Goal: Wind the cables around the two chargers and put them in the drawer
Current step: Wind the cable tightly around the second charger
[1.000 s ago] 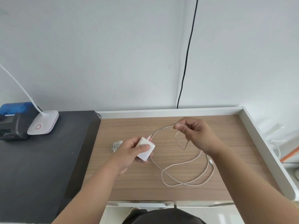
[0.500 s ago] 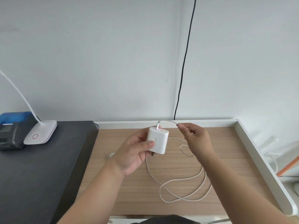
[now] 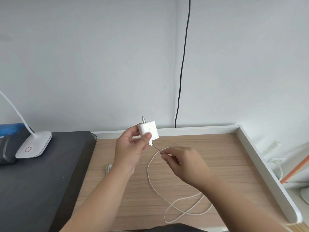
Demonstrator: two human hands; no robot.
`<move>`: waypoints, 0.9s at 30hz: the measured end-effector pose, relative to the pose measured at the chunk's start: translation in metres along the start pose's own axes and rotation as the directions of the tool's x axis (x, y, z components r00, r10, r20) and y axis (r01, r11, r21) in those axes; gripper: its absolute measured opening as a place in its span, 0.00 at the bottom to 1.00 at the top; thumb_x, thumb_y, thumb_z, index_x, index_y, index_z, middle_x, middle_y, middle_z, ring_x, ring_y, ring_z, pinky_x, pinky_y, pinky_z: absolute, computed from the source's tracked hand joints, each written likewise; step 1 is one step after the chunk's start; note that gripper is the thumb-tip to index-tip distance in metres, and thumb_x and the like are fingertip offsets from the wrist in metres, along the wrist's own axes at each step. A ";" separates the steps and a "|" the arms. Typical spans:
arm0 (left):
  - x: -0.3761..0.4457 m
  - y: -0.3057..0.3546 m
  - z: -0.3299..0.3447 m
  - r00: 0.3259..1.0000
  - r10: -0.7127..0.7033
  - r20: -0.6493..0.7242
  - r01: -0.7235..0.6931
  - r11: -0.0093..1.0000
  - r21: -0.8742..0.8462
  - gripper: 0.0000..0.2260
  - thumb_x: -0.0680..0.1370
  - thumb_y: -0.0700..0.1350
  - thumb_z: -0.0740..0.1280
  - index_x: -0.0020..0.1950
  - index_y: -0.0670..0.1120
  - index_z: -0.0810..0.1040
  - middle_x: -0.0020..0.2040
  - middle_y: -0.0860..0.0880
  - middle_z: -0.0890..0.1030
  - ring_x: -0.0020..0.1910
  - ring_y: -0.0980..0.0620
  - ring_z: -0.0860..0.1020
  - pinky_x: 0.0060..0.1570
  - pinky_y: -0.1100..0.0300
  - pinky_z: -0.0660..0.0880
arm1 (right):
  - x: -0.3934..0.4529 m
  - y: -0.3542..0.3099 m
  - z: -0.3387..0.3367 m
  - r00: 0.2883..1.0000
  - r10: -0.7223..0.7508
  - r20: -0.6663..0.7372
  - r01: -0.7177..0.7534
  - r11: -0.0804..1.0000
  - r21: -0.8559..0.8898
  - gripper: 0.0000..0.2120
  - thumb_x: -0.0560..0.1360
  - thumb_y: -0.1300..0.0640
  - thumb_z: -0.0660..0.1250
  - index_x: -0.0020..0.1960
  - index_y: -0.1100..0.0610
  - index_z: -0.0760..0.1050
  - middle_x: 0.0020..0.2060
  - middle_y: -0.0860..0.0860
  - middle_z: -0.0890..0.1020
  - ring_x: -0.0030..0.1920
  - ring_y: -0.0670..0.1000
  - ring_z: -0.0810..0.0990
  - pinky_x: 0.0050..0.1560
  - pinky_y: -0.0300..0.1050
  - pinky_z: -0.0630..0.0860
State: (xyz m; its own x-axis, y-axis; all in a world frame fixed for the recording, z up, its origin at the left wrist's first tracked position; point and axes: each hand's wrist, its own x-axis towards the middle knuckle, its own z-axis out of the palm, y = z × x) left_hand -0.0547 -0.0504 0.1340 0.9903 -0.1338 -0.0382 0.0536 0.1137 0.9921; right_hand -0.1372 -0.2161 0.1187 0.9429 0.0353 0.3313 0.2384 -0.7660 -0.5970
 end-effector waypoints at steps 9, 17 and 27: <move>-0.009 -0.007 -0.012 0.967 0.092 0.239 -0.183 0.899 0.398 0.19 0.71 0.48 0.75 0.61 0.56 0.78 0.50 0.55 0.84 0.44 0.54 0.82 0.45 0.59 0.77 | 0.034 0.000 -0.055 0.998 -0.068 -0.008 0.068 0.997 0.034 0.05 0.77 0.52 0.66 0.45 0.48 0.80 0.29 0.42 0.77 0.29 0.43 0.72 0.34 0.46 0.75; -0.013 0.016 -0.008 0.894 0.050 0.446 -0.283 0.834 0.473 0.19 0.73 0.42 0.74 0.62 0.57 0.79 0.49 0.54 0.79 0.44 0.54 0.81 0.42 0.61 0.78 | 0.053 0.001 -0.063 0.968 -0.247 0.034 0.247 0.969 0.025 0.07 0.78 0.53 0.65 0.45 0.51 0.81 0.31 0.45 0.80 0.31 0.48 0.75 0.32 0.49 0.74; -0.028 0.034 -0.015 0.834 0.038 0.550 -0.258 0.909 0.328 0.18 0.70 0.48 0.75 0.59 0.55 0.81 0.47 0.54 0.81 0.43 0.55 0.80 0.43 0.57 0.79 | 0.055 0.011 -0.061 0.998 0.025 0.060 -0.048 0.906 0.421 0.08 0.74 0.46 0.69 0.40 0.49 0.81 0.32 0.67 0.76 0.32 0.55 0.71 0.38 0.44 0.68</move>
State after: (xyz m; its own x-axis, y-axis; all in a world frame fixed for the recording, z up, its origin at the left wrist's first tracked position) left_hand -0.0790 -0.0281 0.1674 0.7574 -0.6489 0.0721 -0.2490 -0.1850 0.9507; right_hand -0.0971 -0.2620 0.1752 0.9607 0.0549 0.2721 0.2690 -0.4252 -0.8642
